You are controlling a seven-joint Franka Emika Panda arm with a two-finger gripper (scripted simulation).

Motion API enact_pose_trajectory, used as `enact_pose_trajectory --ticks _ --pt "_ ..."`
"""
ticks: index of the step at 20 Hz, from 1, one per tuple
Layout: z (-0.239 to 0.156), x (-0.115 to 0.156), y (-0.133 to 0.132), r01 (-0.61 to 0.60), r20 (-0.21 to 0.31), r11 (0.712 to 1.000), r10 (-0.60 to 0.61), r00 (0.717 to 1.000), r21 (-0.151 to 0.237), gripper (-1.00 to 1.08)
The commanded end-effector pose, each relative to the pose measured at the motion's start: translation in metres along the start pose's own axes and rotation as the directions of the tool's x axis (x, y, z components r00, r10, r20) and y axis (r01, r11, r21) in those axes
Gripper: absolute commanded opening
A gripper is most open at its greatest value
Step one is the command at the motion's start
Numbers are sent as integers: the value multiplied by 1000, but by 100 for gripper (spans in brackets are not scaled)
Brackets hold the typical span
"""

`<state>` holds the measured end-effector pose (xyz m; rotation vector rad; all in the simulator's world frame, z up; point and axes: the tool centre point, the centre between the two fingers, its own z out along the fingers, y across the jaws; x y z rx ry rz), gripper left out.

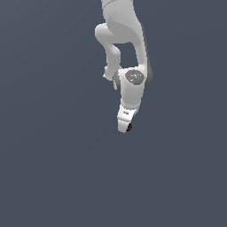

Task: Pick up the object and move it to a goal position.

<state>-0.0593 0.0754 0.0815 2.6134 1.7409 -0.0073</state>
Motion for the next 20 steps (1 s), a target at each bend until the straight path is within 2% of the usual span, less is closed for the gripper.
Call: enact_pose_trajectory --ticks 1,11,20 --pt "2 2 -2 35 -2 999 -35 999 -1 100" --pt "6 3 -5 60 -4 998 -60 998 -1 100" --pt "43 3 -6 65 -4 998 -65 998 -1 100"
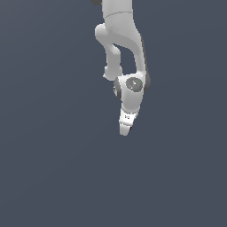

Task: Pick up the object and move it to a goal position.

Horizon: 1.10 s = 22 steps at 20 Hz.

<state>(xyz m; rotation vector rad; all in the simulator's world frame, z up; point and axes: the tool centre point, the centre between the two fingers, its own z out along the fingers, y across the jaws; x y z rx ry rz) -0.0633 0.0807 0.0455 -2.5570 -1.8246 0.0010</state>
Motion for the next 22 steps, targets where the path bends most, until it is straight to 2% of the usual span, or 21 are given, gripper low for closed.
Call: enact_pose_trajectory --ticks 1,6,7,22 --pt "10 0 0 1 0 1000 -1 1000 0 100" --pt "17 0 1 1 0 1000 -1 1000 0 100" --pt "17 0 1 1 0 1000 -1 1000 0 -100" --pt "10 -2 1 1 0 1000 -1 1000 -2 -100"
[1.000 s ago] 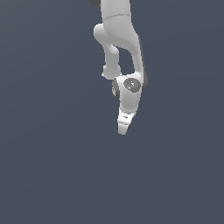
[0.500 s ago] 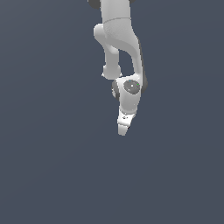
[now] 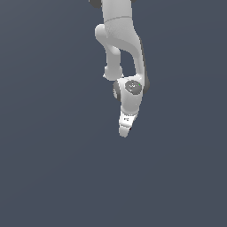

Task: Pick up the object and move it to a goal position.

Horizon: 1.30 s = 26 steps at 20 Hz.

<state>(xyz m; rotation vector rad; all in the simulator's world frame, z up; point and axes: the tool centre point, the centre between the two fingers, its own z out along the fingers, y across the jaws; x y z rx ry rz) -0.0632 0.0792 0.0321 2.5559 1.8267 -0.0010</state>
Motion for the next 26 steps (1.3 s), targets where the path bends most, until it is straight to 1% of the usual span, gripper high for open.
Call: enact_pose_trajectory --ticks 1,7,12,26 --pt "-6 -2 1 0 0 1000 0 1000 -1 -100" --pt "-33 -12 2 0 0 1000 0 1000 -2 -100" --pt "-71 -26 4 1 1 1000 -1 1000 -1 -100" --pt "-220 -78 13 3 -4 1000 -3 1000 0 -100"
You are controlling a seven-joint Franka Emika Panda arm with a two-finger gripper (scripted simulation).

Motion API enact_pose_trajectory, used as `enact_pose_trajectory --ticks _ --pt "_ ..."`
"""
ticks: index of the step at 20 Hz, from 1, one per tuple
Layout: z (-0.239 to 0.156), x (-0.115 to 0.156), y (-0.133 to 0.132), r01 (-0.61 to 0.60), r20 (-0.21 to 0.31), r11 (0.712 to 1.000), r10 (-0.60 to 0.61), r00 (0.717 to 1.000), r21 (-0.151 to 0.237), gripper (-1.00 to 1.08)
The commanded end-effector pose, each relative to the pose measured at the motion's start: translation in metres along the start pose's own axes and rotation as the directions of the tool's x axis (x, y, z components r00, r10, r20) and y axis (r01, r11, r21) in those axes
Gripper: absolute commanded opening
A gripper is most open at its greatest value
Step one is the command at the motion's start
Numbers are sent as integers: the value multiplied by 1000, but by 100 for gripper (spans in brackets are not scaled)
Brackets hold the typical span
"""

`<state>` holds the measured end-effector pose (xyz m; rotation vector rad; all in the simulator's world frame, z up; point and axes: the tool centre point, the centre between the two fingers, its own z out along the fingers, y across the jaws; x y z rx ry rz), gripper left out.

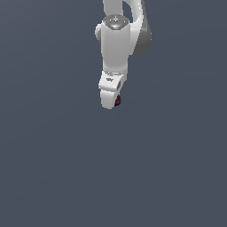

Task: Pick up the object and move it to a goal position.

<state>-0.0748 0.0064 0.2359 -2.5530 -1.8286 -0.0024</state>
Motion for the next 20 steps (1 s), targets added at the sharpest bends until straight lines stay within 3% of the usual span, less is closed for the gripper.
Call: enact_pose_trajectory --ticks 1,11,20 --pt "-26 -9 1 1 -1 1000 -1 1000 1 -100" --pt "-98 -35 9 -1 0 1000 1 1000 0 -100" --pt "-118 -42 13 -2 2 1000 2 1000 0 -100"
